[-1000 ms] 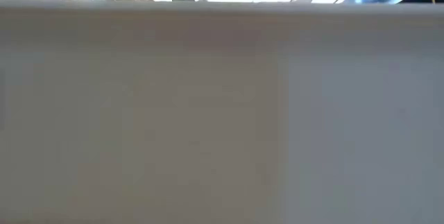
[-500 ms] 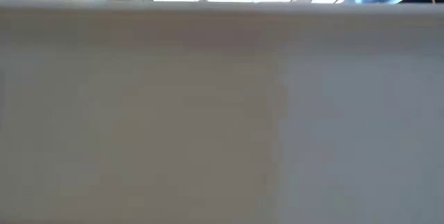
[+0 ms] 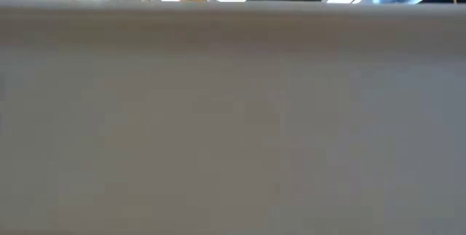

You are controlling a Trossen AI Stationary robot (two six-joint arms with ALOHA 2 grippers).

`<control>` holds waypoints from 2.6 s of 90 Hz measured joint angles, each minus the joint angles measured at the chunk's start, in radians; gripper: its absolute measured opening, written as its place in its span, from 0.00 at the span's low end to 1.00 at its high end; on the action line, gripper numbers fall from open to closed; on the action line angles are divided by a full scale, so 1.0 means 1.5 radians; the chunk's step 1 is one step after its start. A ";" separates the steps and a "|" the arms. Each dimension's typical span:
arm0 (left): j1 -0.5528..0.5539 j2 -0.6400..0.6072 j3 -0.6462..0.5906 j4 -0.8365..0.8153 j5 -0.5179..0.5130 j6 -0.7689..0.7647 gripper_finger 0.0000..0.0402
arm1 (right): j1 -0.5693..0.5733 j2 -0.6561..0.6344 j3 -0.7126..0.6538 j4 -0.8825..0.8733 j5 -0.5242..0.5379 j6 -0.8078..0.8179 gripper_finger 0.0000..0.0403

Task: Sort silverware
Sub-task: Put the blue spoon into the white silverware tray

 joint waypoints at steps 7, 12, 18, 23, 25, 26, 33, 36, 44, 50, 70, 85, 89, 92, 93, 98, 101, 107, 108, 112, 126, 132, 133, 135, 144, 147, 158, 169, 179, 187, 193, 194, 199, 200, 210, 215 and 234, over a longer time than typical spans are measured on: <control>-0.022 0.000 0.000 -0.001 -0.015 -0.002 0.26 | 0.001 0.023 0.000 0.028 -0.042 0.020 0.00; -0.030 0.000 0.000 -0.001 -0.019 -0.010 0.26 | 0.001 0.045 0.000 0.050 -0.085 0.035 0.00; -0.034 0.000 0.000 -0.002 -0.025 -0.013 0.26 | 0.001 0.079 0.000 0.075 -0.137 0.051 0.00; -0.035 0.000 0.000 -0.002 -0.029 -0.012 0.26 | 0.001 0.106 0.002 0.074 -0.159 0.066 0.00; -0.035 0.000 0.000 -0.002 -0.031 -0.012 0.26 | 0.001 0.119 0.005 0.071 -0.165 0.071 0.00; -0.035 0.000 0.000 -0.002 -0.032 -0.012 0.26 | 0.001 0.125 0.006 0.071 -0.167 0.073 0.00; -0.035 0.000 0.000 -0.002 -0.034 -0.013 0.26 | 0.001 0.164 0.020 0.063 -0.185 0.078 0.00; -0.034 0.000 0.000 -0.003 -0.034 -0.014 0.26 | 0.001 0.179 0.027 0.059 -0.187 0.078 0.00; -0.034 0.000 0.000 -0.003 -0.035 -0.013 0.26 | -0.001 0.203 0.045 0.056 -0.187 0.074 0.00; -0.034 0.000 0.000 -0.003 -0.035 -0.014 0.26 | -0.004 0.207 0.055 0.057 -0.184 0.064 0.00; -0.034 0.000 0.000 -0.014 -0.037 -0.030 0.26 | -0.005 0.206 0.064 0.021 -0.181 0.049 0.00; -0.034 0.000 0.000 -0.073 -0.037 -0.084 0.26 | -0.005 0.204 0.064 -0.071 -0.151 0.035 0.00; -0.034 0.000 0.000 -0.089 -0.037 -0.100 0.26 | -0.005 0.205 0.064 -0.070 -0.149 0.035 0.00; -0.033 0.000 0.000 -0.099 -0.037 -0.112 0.26 | -0.005 0.205 0.064 -0.069 -0.147 0.035 0.00; -0.033 0.000 0.000 -0.102 -0.037 -0.116 0.26 | -0.005 0.205 0.064 -0.069 -0.147 0.035 0.00; -0.033 0.000 0.000 -0.108 -0.037 -0.126 0.26 | -0.005 0.205 0.063 -0.062 -0.143 0.036 0.00; -0.033 0.000 0.000 -0.108 -0.037 -0.129 0.26 | -0.005 0.205 0.063 -0.056 -0.140 0.036 0.00; -0.033 0.000 0.000 -0.108 -0.037 -0.131 0.26 | -0.005 0.203 0.063 -0.051 -0.140 0.036 0.00; -0.033 0.000 0.000 -0.108 -0.037 -0.131 0.26 | -0.005 0.202 0.063 -0.049 -0.140 0.036 0.00; -0.033 0.000 0.000 -0.108 -0.037 -0.130 0.26 | -0.005 0.200 0.063 -0.048 -0.140 0.036 0.00; -0.033 0.000 0.000 -0.108 -0.037 -0.131 0.26 | -0.005 0.197 0.063 -0.060 -0.140 0.036 0.00; -0.033 0.000 0.000 -0.108 -0.037 -0.131 0.26 | -0.005 0.194 0.063 -0.071 -0.133 0.036 0.00; -0.033 0.000 0.000 -0.108 -0.037 -0.131 0.26 | -0.005 0.193 0.063 -0.075 -0.132 0.036 0.00; -0.033 0.000 0.000 -0.108 -0.037 -0.131 0.26 | -0.006 0.191 0.063 -0.084 -0.128 0.036 0.00; -0.033 0.000 0.000 -0.109 -0.037 -0.131 0.26 | -0.009 0.187 0.063 -0.103 -0.117 0.033 0.00; -0.033 0.000 0.000 -0.109 -0.037 -0.131 0.26 | -0.009 0.184 0.063 -0.111 -0.116 0.033 0.00; -0.033 0.000 0.000 -0.109 -0.037 -0.131 0.26 | -0.009 0.184 0.063 -0.117 -0.117 0.026 0.00; -0.033 0.000 0.000 -0.110 -0.037 -0.132 0.26 | -0.013 0.184 0.063 -0.151 -0.119 0.006 0.00; -0.033 0.000 0.000 -0.110 -0.037 -0.133 0.26 | -0.014 0.184 0.063 -0.163 -0.123 -0.005 0.00; -0.033 0.000 0.000 -0.110 -0.037 -0.133 0.26 | -0.014 0.184 0.063 -0.162 -0.130 -0.015 0.00; -0.033 0.000 0.000 -0.111 -0.037 -0.133 0.26 | -0.014 0.184 0.063 -0.162 -0.136 -0.017 0.00; -0.033 0.000 0.000 -0.111 -0.037 -0.133 0.26 | -0.014 0.184 0.063 -0.162 -0.136 -0.017 0.00; -0.033 0.000 0.000 -0.112 -0.037 -0.133 0.26 | -0.014 0.184 0.063 -0.162 -0.137 -0.017 0.00; -0.033 0.000 0.000 -0.112 -0.037 -0.133 0.26 | -0.014 0.184 0.063 -0.162 -0.137 -0.017 0.00; -0.033 0.000 0.000 -0.112 -0.037 -0.133 0.26 | -0.012 0.184 0.063 -0.161 -0.137 -0.016 0.00; -0.033 0.000 0.000 -0.112 -0.037 -0.133 0.26 | -0.009 0.184 0.063 -0.160 -0.137 -0.016 0.00; -0.033 0.000 0.000 -0.112 -0.037 -0.134 0.26 | -0.003 0.184 0.063 -0.131 -0.128 -0.016 0.00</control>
